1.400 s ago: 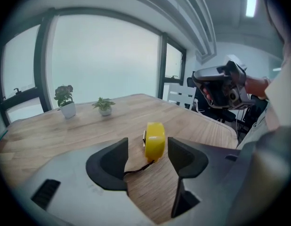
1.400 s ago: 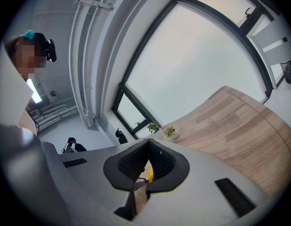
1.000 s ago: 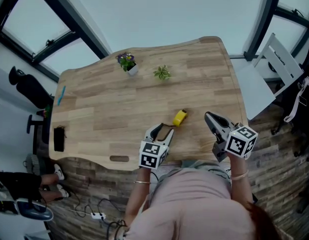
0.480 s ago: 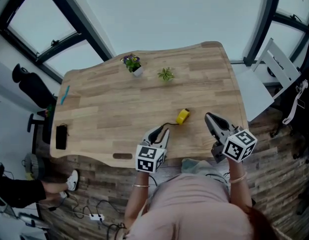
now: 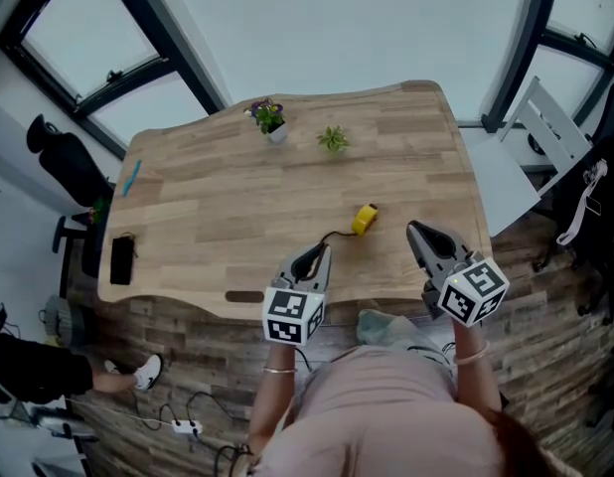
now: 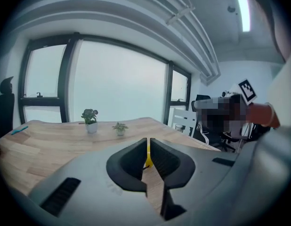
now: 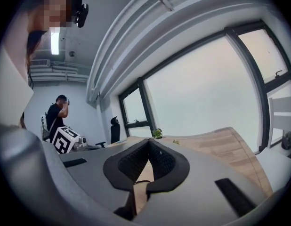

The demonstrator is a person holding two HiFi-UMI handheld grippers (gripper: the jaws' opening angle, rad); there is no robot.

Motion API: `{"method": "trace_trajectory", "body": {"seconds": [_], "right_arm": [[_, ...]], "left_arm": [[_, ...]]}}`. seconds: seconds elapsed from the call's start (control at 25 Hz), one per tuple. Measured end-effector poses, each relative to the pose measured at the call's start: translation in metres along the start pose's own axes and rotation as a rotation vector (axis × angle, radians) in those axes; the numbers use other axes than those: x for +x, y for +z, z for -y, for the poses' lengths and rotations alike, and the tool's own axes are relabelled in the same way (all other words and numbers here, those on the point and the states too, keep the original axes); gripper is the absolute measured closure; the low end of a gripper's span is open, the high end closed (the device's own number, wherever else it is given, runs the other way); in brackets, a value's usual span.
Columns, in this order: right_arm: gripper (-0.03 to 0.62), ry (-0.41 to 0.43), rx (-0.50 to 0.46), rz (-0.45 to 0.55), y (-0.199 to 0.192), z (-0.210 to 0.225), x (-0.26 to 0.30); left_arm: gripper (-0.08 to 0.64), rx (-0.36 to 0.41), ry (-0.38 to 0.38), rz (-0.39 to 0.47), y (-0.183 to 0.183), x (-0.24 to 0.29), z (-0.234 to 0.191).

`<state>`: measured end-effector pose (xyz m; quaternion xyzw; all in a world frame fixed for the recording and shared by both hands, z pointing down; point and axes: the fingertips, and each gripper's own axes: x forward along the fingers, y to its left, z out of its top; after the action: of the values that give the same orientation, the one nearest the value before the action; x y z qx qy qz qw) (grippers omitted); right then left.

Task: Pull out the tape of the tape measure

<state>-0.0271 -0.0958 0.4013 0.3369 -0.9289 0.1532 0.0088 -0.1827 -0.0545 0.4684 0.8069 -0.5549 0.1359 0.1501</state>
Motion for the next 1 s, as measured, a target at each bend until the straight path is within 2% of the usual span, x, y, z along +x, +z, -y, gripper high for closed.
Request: {"method": "trace_trajectory", "body": {"seconds": [0.28, 0.84, 1.0], "right_arm": [[0.594, 0.012, -0.049, 0.047, 0.015, -0.024, -0.011], [0.594, -0.027, -0.200, 0.158, 0.063, -0.074, -0.047], [0.594, -0.031, -0.222, 0.178, 0.073, -0.091, -0.060]], "left_arm": [[0.549, 0.033, -0.002, 0.083, 0.031, -0.027, 0.014], [0.560, 0.070, 0.042, 0.268, 0.096, -0.099, 0.036], [0.560, 0.083, 0.056, 0.284, 0.105, -0.119, 0.045]]}}
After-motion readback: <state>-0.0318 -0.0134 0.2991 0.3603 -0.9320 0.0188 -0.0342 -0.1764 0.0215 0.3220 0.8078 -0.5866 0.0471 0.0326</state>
